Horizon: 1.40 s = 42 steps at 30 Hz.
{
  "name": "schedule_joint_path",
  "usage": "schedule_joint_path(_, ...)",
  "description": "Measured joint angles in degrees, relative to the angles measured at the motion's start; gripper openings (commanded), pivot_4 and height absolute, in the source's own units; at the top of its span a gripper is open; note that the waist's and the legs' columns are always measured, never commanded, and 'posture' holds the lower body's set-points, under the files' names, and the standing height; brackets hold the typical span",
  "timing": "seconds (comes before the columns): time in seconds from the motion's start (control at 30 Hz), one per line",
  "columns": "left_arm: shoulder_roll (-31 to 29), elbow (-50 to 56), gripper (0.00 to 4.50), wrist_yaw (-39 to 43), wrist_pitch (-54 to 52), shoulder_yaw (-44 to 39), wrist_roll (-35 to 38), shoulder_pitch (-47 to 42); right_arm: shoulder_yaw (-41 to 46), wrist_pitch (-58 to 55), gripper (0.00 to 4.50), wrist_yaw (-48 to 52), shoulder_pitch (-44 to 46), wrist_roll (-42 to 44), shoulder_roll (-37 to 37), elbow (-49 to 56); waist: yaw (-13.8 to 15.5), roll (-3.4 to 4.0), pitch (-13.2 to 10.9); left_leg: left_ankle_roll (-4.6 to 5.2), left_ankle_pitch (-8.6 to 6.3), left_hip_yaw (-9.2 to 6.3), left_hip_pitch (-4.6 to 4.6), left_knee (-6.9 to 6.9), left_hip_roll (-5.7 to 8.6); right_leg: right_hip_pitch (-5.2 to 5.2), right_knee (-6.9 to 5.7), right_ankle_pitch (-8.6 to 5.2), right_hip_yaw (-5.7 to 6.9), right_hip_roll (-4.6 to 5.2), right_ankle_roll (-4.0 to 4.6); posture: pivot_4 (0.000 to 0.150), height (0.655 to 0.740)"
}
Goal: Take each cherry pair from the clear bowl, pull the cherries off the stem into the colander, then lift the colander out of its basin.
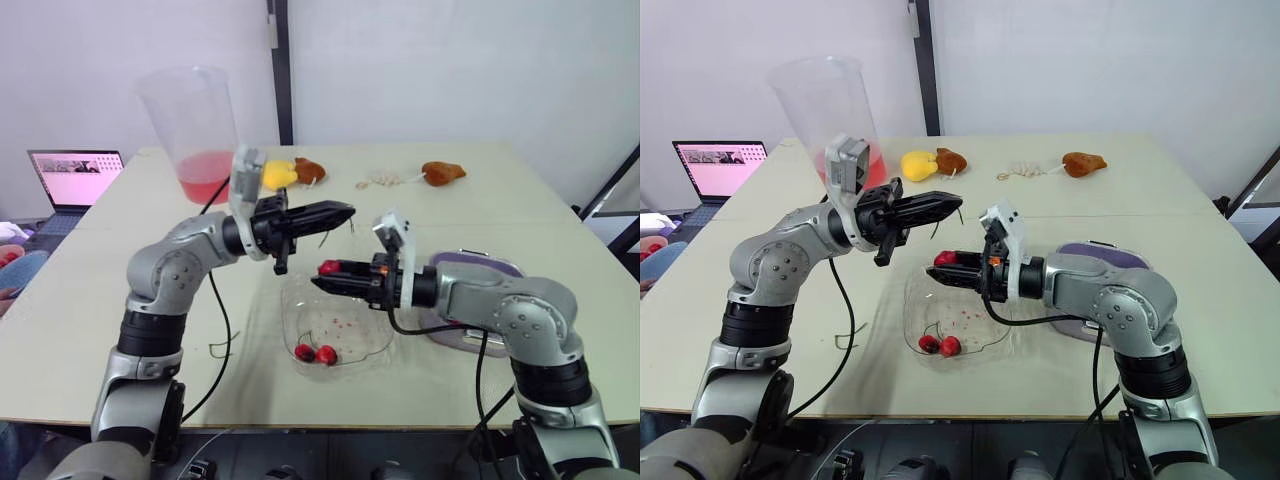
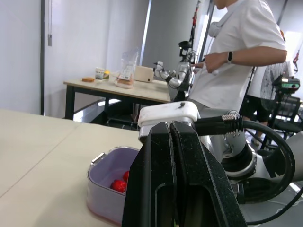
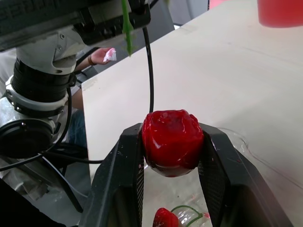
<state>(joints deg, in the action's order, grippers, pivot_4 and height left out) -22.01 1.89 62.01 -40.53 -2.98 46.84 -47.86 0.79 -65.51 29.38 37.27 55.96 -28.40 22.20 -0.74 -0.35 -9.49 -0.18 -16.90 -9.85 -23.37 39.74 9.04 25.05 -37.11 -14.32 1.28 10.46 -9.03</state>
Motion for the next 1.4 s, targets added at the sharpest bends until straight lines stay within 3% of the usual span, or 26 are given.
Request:
schedule_joint_path(0.13, -0.8, -0.5, 0.00, 0.0, 0.4, -0.2, -0.1, 0.0, 1.6, -0.1, 1.58, 1.8, 0.0, 0.1, -5.0, 0.0, 0.1, 0.00, 0.0, 0.00, 0.00, 0.00, 0.00, 0.01, 0.03, 0.00, 0.01, 0.00, 0.00, 0.02, 0.00, 0.150, 0.7400)
schedule_joint_path(0.23, -2.6, -1.2, 0.00, 0.0, 1.0, -0.6, -0.5, 0.0, 4.4, 0.9, 1.58, 6.9, -0.2, -1.9, -16.7, -0.2, 0.3, 0.00, 0.0, 0.04, -0.02, 0.01, -0.02, 0.02, 0.07, 0.00, 0.01, 0.00, 0.01, 0.04, 0.00, 0.150, 0.7400)
schedule_joint_path(0.37, -5.2, -1.3, 0.00, 0.1, 1.0, -2.0, -0.5, 1.3, 3.2, 7.9, 1.58, 17.4, -4.2, -12.5, -35.2, -5.0, 0.1, 0.00, 0.0, 0.06, -0.04, 0.05, -0.01, 0.01, 0.06, -0.01, 0.04, 0.00, 0.03, 0.02, 0.00, 0.150, 0.7400)
schedule_joint_path(0.53, -6.3, -0.7, 0.00, -0.1, 1.0, -2.6, -0.5, 4.1, -2.7, 18.7, 1.58, 27.3, -7.4, -24.2, -42.8, -13.8, -0.2, 0.02, 0.0, 0.06, -0.04, 0.17, 0.02, -0.05, -0.02, 0.05, 0.03, 0.00, 0.01, 0.03, -0.01, 0.150, 0.7400)
schedule_joint_path(0.73, -6.8, 2.3, 0.00, -1.3, 1.0, -2.6, -0.5, 6.8, -10.5, 27.3, 1.58, 34.3, -8.7, -35.0, -43.4, -20.6, 0.1, 0.02, 0.0, 0.06, -0.04, 0.17, 0.01, -0.03, 0.00, 0.04, 0.05, 0.00, 0.00, 0.05, -0.01, 0.150, 0.7400)
schedule_joint_path(0.77, -6.8, 2.7, 0.00, -1.4, 1.0, -2.6, -0.6, 7.2, -11.4, 27.7, 2.16, 35.2, -8.9, -35.9, -43.4, -21.2, 0.2, 0.02, 0.0, 0.06, -0.04, 0.17, 0.00, -0.02, 0.00, 0.04, 0.05, 0.00, 0.00, 0.05, -0.01, 0.150, 0.7400)
schedule_joint_path(0.83, -7.0, 3.2, 0.00, -1.9, 1.0, -2.6, -0.6, 7.6, -11.9, 28.6, 2.88, 36.4, -8.8, -37.6, -43.2, -21.9, 0.1, 0.02, 0.0, 0.06, -0.04, 0.17, 0.00, -0.02, 0.00, 0.04, 0.06, 0.00, -0.01, 0.05, -0.01, 0.150, 0.7400)
schedule_joint_path(0.93, -7.5, 4.0, 0.00, -2.4, 1.0, -2.6, -0.6, 8.3, -11.7, 28.7, 4.46, 38.1, -8.1, -38.9, -43.2, -22.6, 0.1, 0.02, 0.0, 0.06, -0.04, 0.16, 0.00, -0.02, 0.00, 0.04, 0.06, 0.00, -0.01, 0.05, -0.01, 0.150, 0.7400)
schedule_joint_path(1.07, -8.1, 4.3, 0.00, -2.6, 1.0, -2.6, -0.5, 9.7, -9.8, 25.6, 4.46, 42.0, -5.3, -36.5, -43.4, -19.7, 0.1, 0.08, 0.0, 0.05, -0.04, 0.16, 0.00, -0.04, -0.01, 0.06, 0.06, -0.01, -0.01, 0.04, -0.01, 0.150, 0.7400)
schedule_joint_path(1.2, -9.5, 6.3, 0.00, -4.1, 0.3, -4.0, 0.4, 11.6, -4.5, 19.3, 4.46, 46.4, 4.0, -28.4, -42.7, -15.9, 0.0, 0.11, -0.1, 0.05, -0.04, 0.17, 0.00, -0.09, -0.03, 0.07, 0.10, 0.00, -0.01, 0.03, -0.01, 0.150, 0.7400)
schedule_joint_path(1.33, -14.3, 8.0, 0.00, -6.4, -3.0, -7.8, 1.7, 16.9, 1.7, 9.8, 4.46, 47.5, 14.8, -14.0, -33.9, -13.8, 0.0, 0.10, -0.1, 0.03, -0.04, 0.18, 0.03, -0.21, -0.20, 0.07, 0.17, 0.00, -0.02, -0.07, -0.01, 0.150, 0.7400)
schedule_joint_path(1.4, -17.2, 9.0, 0.00, -7.8, -5.2, -10.6, 2.7, 20.7, 2.0, 8.0, 4.46, 47.1, 17.1, -11.0, -29.9, -13.5, 0.1, 0.06, -0.1, 0.04, -0.04, 0.17, 0.02, -0.22, -0.19, 0.07, 0.16, 0.00, -0.02, -0.08, 0.00, 0.150, 0.7400)
